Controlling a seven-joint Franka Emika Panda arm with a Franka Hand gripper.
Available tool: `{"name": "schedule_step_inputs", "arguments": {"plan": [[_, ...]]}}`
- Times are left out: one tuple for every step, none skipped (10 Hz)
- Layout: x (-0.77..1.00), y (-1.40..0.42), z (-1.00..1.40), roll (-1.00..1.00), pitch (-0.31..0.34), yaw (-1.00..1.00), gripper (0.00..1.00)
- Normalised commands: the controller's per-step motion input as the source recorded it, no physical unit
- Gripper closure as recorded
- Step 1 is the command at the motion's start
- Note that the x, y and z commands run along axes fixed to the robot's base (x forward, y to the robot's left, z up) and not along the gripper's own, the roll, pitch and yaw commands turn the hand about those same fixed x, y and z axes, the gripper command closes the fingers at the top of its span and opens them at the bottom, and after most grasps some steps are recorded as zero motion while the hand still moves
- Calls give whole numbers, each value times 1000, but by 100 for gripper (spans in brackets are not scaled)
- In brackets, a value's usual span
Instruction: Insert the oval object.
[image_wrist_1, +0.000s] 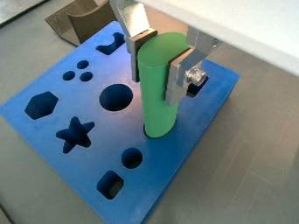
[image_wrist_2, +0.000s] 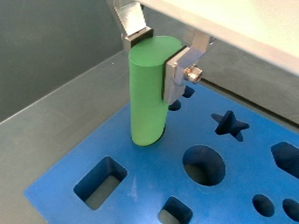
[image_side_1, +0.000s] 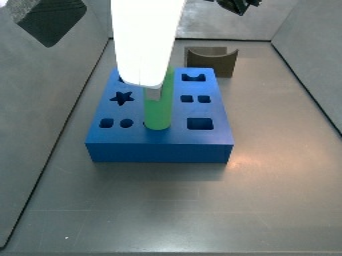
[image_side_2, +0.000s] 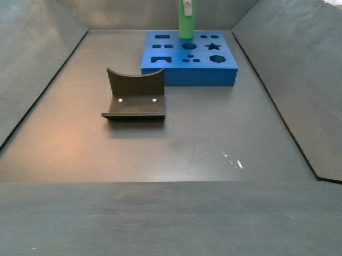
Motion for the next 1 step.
{"name": "schedule_step_inputs", "arguments": {"plan": [[0,0,0,0,0,0,100]]}}
